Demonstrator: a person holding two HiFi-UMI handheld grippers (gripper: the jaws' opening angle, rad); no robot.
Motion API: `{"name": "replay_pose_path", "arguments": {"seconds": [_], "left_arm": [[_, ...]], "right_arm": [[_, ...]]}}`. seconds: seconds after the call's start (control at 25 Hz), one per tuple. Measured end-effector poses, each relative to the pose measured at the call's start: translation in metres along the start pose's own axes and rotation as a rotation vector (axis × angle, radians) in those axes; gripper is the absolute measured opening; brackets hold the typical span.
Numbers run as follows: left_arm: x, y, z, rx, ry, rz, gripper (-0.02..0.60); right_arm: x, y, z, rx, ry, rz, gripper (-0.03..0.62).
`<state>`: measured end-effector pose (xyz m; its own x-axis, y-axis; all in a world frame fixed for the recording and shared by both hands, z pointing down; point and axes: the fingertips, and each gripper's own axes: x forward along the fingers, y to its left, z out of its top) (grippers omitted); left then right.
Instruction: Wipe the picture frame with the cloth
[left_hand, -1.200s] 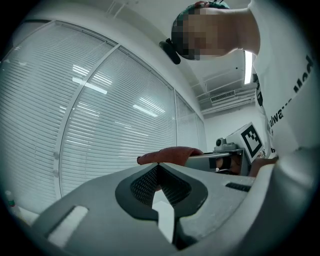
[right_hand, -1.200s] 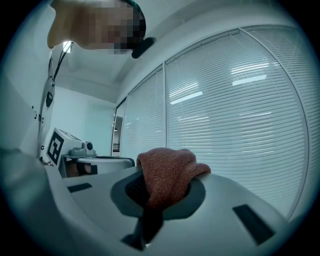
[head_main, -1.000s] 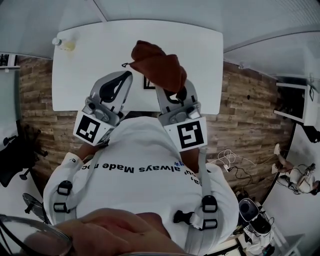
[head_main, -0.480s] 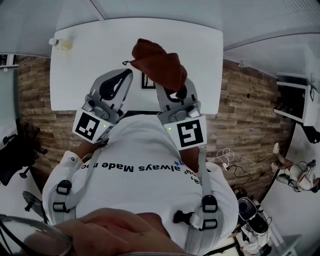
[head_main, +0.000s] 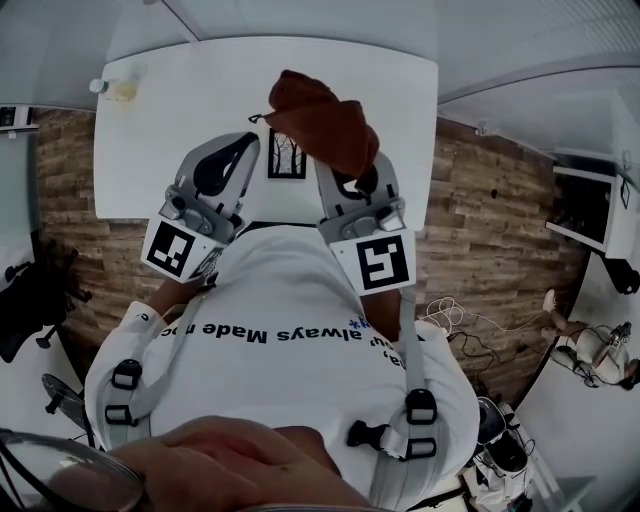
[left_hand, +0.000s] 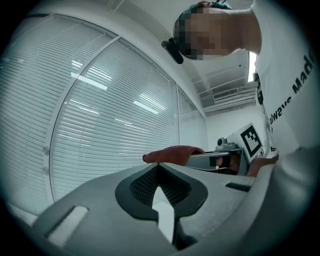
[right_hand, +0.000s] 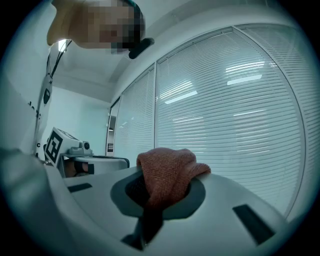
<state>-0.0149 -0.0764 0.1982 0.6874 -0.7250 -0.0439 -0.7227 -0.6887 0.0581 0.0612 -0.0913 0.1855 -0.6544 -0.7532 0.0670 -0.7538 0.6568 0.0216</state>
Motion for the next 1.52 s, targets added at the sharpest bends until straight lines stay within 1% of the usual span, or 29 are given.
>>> {"name": "replay_pose_path", "arguments": {"seconds": [0.12, 0.24, 0.4, 0.52, 0.64, 0.8, 1.12, 1.32, 1.52], "left_arm": [[0.003, 0.003, -0.007, 0.003, 0.018, 0.017, 0.003], [0.002, 0.011, -0.026, 0.024, 0.057, 0.035, 0.003], [0.003, 0.029, -0.062, 0.026, 0.114, 0.04, 0.003], [0.001, 0.039, -0.09, -0.001, 0.157, 0.031, 0.003], [-0.003, 0.045, -0.125, -0.019, 0.223, 0.019, 0.003], [-0.003, 0.049, -0.177, -0.03, 0.315, -0.018, 0.003], [-0.002, 0.056, -0.274, -0.058, 0.454, -0.06, 0.003], [-0.004, 0.064, -0.324, -0.066, 0.525, -0.08, 0.003], [-0.007, 0.067, -0.36, -0.079, 0.585, -0.102, 0.003]], "right_arm": [[0.001, -0.005, -0.011, 0.013, 0.023, 0.008, 0.02], [0.004, -0.004, -0.031, 0.011, 0.061, 0.023, 0.02], [0.016, -0.004, -0.073, -0.013, 0.159, 0.037, 0.02], [0.025, 0.0, -0.111, -0.045, 0.24, 0.047, 0.02], [0.034, 0.009, -0.151, -0.099, 0.306, 0.073, 0.02], [0.051, 0.022, -0.215, -0.205, 0.346, 0.135, 0.02], [0.068, 0.042, -0.336, -0.412, 0.555, 0.245, 0.02], [0.08, 0.054, -0.392, -0.489, 0.658, 0.311, 0.02], [0.082, 0.065, -0.431, -0.541, 0.736, 0.376, 0.02]]}}
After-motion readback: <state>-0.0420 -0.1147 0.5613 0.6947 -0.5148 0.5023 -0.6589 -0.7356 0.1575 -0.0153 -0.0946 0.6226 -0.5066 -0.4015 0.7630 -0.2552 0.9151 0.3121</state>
